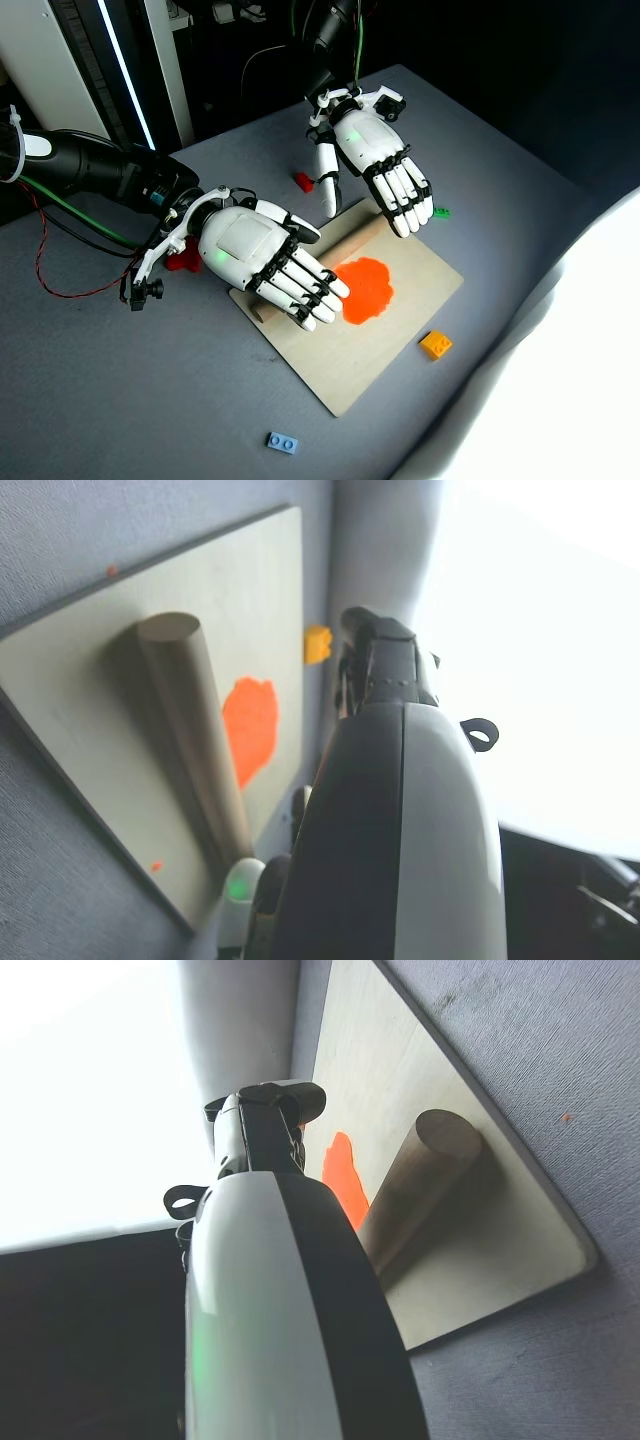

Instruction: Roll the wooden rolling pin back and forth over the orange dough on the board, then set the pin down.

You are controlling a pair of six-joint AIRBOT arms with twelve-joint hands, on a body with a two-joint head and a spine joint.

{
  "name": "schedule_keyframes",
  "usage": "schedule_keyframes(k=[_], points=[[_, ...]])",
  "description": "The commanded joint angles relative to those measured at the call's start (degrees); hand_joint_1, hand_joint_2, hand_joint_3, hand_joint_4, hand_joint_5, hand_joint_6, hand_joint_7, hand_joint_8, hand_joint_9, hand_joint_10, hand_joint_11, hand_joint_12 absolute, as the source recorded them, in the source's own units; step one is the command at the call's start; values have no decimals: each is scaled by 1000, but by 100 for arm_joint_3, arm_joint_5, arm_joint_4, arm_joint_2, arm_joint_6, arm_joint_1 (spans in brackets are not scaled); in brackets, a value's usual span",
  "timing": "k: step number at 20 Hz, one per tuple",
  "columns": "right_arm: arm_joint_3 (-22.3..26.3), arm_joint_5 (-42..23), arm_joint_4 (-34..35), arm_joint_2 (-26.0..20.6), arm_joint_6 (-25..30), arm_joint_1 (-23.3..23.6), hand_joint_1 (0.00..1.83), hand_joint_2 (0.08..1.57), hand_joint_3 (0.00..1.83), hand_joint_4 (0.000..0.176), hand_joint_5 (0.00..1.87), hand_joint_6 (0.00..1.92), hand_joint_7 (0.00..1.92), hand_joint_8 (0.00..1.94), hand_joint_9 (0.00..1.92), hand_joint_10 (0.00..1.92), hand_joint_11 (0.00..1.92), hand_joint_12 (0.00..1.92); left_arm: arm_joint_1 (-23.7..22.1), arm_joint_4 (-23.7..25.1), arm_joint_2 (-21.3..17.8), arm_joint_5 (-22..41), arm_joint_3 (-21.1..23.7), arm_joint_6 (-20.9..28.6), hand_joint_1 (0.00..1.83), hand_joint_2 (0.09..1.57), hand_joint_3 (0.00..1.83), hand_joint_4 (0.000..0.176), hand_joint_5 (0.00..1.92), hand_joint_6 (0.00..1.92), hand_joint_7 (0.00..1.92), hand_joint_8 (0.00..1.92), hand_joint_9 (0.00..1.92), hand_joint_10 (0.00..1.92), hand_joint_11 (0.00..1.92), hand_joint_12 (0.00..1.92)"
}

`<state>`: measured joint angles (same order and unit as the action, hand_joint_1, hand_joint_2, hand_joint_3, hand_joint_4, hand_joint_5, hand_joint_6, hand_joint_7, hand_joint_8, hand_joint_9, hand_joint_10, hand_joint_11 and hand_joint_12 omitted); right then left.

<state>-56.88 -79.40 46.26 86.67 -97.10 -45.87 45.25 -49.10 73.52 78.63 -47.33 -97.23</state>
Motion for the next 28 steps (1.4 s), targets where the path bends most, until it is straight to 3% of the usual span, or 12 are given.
schedule_keyframes(k=[1,4,6,8,9,14,15,18,28], points=[[-14,-526,-454,-8,21,34,0,1227,0,0,290,1,212,2,169,16,0,643,19,492,38,572,-36,52,0,1311,1,0,205,9,232,9,197,15,0,461],[-22,-516,-454,-8,16,7,0,1253,4,0,271,6,179,5,127,8,0,98,110,547,177,602,-194,114,1,1418,19,0,179,1,230,2,200,5,0,584],[-49,-516,-454,2,14,-1,0,1248,1,0,228,0,151,0,89,0,0,6,141,550,254,628,-284,130,47,1451,13,0,137,0,224,0,199,2,0,534],[-85,-516,-452,20,20,-20,0,1267,10,0,198,0,149,1,106,9,42,23,172,556,334,644,-391,164,2,1432,0,0,159,10,230,2,189,0,0,496],[-105,-516,-451,32,20,-36,0,1344,0,0,169,1,146,5,121,3,7,181,184,556,364,651,-439,166,0,1384,0,0,163,5,161,1,120,5,0,347],[-170,-490,-449,78,15,-89,0,1356,0,0,167,1,147,4,122,1,1,237,267,554,453,679,-564,227,0,1376,0,0,162,3,149,0,110,4,0,310],[-194,-408,-449,87,17,-99,0,1436,22,0,183,7,158,7,117,0,0,244,298,552,476,716,-577,249,0,1378,0,0,95,0,105,0,89,2,0,269],[-307,-345,-449,180,11,-99,0,1472,17,0,170,0,153,0,82,3,0,8,367,556,599,755,-667,321,0,1430,9,0,6,1,48,0,14,3,0,19],[-334,-286,-437,196,2,-140,0,1519,23,0,117,3,92,0,30,0,0,0,388,736,889,760,-1016,443,0,1487,24,0,0,0,2,0,0,0,0,0]])
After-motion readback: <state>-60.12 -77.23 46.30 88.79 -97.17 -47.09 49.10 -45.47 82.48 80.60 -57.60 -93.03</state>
